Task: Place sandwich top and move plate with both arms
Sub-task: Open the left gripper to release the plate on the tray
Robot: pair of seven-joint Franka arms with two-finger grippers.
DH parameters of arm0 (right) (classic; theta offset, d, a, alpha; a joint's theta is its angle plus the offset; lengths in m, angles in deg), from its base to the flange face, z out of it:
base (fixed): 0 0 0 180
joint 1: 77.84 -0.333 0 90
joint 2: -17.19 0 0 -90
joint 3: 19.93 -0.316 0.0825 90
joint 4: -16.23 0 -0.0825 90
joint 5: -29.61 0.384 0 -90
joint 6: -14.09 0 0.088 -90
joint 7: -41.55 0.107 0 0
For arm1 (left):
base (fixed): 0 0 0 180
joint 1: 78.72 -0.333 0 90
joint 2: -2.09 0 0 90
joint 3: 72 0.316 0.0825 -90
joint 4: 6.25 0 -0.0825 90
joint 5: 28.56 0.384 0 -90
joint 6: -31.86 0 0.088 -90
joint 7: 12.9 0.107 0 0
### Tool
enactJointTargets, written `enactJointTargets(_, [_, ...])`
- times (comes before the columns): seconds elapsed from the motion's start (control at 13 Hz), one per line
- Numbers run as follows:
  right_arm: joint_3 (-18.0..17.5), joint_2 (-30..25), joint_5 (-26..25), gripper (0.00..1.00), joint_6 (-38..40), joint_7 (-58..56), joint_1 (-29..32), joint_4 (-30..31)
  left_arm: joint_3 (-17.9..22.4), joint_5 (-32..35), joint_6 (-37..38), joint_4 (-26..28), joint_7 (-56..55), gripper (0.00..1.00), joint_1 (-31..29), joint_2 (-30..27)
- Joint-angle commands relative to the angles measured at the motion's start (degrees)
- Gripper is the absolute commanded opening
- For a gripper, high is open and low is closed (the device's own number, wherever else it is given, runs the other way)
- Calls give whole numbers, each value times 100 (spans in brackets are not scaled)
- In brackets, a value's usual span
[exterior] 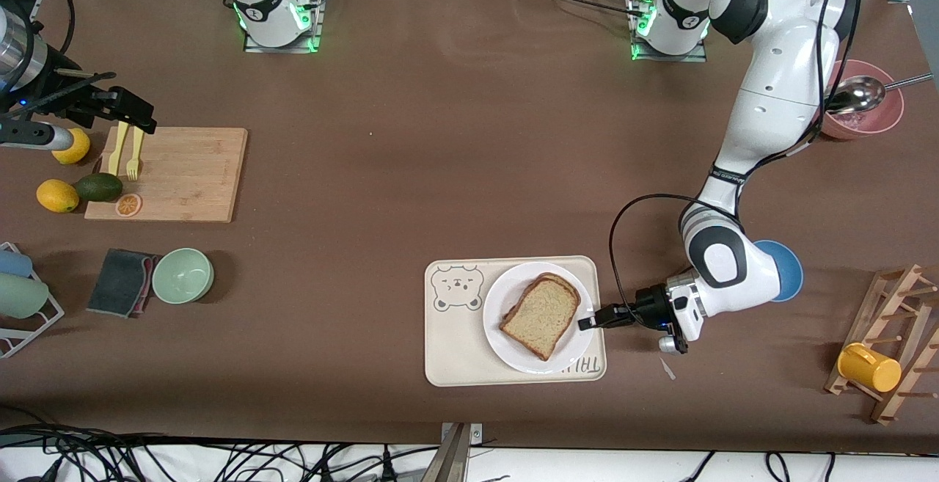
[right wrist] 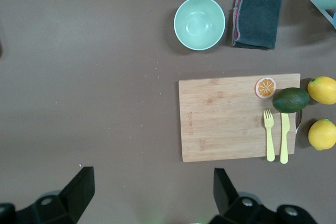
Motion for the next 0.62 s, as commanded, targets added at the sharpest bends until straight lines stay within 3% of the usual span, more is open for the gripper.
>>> enactJointTargets(0.0, [0, 26, -103, 100, 73, 87, -20, -116, -29, -179, 47, -171, 39, 0, -22, 156])
enactJointTargets(0.31, [0, 35, -59, 100, 46, 52, 6, -134, -29, -162, 47, -118, 197, 0, -22, 174])
enactJointTargets(0.38, [9, 35, -59, 100, 46, 52, 15, -134, -29, -171, 47, -109, 197, 11, -22, 174])
enactJointTargets(0.46, [9, 35, -50, 100, 55, 96, 15, -134, -29, -179, 47, -118, 197, 42, -22, 174])
enactJointTargets(0.54, [9, 35, -41, 100, 46, 96, 15, -134, -29, -179, 56, -109, 179, 52, -22, 174])
